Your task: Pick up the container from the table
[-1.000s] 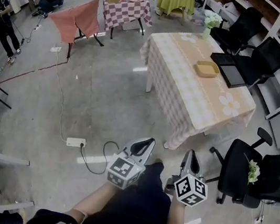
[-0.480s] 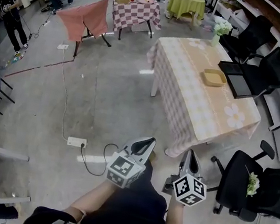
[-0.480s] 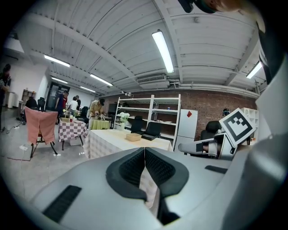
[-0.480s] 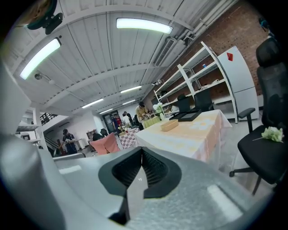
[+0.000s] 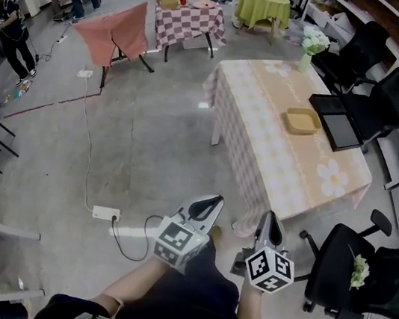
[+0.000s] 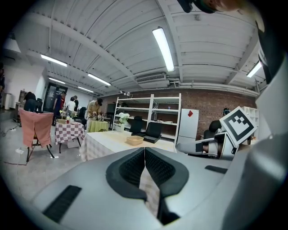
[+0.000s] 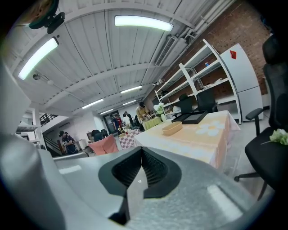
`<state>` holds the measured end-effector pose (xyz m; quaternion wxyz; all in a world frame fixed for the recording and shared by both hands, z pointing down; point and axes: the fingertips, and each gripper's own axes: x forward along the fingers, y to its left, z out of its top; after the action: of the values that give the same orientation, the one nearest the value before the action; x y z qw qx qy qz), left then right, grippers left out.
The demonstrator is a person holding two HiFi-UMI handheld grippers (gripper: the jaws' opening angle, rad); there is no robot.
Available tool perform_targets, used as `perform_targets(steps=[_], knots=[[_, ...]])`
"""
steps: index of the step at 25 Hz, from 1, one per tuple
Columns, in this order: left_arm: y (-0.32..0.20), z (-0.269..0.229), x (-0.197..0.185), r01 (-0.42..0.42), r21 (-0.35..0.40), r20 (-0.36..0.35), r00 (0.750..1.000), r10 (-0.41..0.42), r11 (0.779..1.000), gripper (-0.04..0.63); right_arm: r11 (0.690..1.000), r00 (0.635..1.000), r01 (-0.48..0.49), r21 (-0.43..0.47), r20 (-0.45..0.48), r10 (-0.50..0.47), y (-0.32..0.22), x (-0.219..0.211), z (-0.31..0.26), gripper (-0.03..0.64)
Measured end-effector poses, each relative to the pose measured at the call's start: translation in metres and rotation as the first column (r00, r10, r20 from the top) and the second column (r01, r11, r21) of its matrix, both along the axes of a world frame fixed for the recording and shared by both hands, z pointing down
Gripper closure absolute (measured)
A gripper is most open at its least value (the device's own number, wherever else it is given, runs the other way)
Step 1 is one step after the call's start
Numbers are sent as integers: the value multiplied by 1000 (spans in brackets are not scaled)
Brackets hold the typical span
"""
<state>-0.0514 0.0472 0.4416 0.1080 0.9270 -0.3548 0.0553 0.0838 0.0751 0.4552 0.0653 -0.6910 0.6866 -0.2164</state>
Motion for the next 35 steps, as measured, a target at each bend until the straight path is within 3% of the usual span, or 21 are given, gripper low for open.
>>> perform_targets(steps=[35], knots=[[-190,0,43,32,-18,-12,999,-32,999,584,999,1000,25,-22,-1,-25,-192,45,1,612]])
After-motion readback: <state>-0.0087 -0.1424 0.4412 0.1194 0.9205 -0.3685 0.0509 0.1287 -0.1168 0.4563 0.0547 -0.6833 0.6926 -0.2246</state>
